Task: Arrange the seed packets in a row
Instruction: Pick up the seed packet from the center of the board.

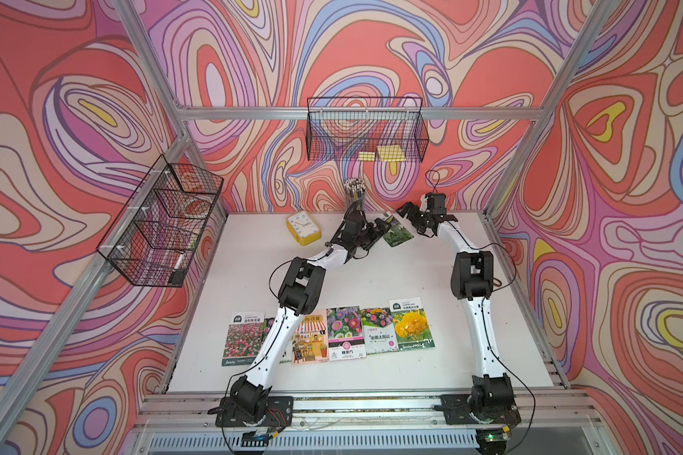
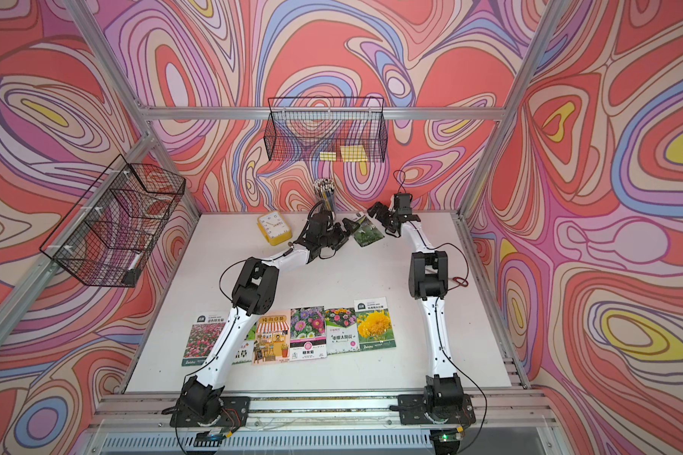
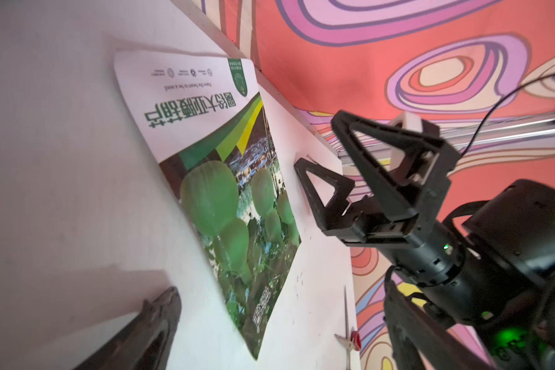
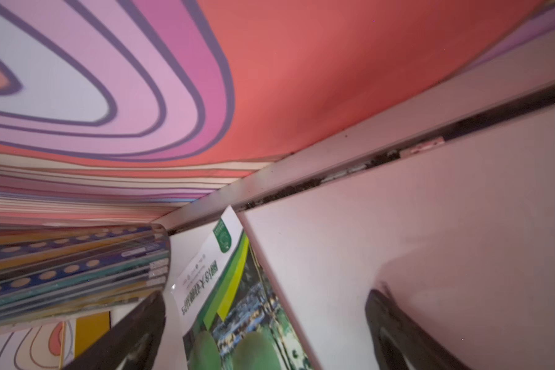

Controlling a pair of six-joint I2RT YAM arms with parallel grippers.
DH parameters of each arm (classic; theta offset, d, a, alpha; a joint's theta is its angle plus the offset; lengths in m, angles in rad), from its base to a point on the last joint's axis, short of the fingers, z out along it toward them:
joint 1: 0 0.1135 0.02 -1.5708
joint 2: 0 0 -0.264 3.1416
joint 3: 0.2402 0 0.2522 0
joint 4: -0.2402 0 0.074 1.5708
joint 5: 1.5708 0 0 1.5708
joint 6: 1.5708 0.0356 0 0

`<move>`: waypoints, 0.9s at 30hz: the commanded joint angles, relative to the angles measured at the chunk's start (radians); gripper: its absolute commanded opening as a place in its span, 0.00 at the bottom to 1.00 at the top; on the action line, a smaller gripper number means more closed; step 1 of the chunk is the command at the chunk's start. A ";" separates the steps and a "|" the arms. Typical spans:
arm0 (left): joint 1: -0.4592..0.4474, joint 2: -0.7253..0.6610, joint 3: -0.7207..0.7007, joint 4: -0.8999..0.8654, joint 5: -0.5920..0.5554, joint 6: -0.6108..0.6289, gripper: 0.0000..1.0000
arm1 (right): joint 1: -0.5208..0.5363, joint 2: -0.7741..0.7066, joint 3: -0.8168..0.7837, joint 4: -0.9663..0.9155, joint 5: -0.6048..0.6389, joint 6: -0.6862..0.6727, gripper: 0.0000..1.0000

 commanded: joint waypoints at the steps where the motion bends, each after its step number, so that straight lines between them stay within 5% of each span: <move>1: 0.003 0.076 0.027 -0.051 0.006 -0.113 0.99 | 0.006 0.082 -0.005 0.003 -0.115 0.105 0.98; 9: 0.001 0.119 0.089 -0.074 0.030 -0.144 0.99 | 0.025 0.073 -0.143 0.071 -0.313 0.187 0.98; 16: 0.001 0.124 0.092 -0.070 0.065 -0.152 0.93 | 0.025 -0.049 -0.394 0.167 -0.399 0.183 0.81; 21: 0.001 0.094 0.049 -0.073 0.108 -0.117 0.61 | 0.014 -0.148 -0.563 0.245 -0.412 0.181 0.75; 23: 0.007 0.057 -0.007 -0.074 0.108 -0.093 0.20 | 0.003 -0.192 -0.637 0.279 -0.412 0.182 0.75; 24: 0.008 0.044 -0.033 -0.063 0.108 -0.085 0.07 | -0.004 -0.210 -0.662 0.290 -0.411 0.183 0.75; 27: 0.026 0.016 -0.074 -0.025 0.151 -0.046 0.00 | -0.020 -0.282 -0.754 0.303 -0.401 0.166 0.75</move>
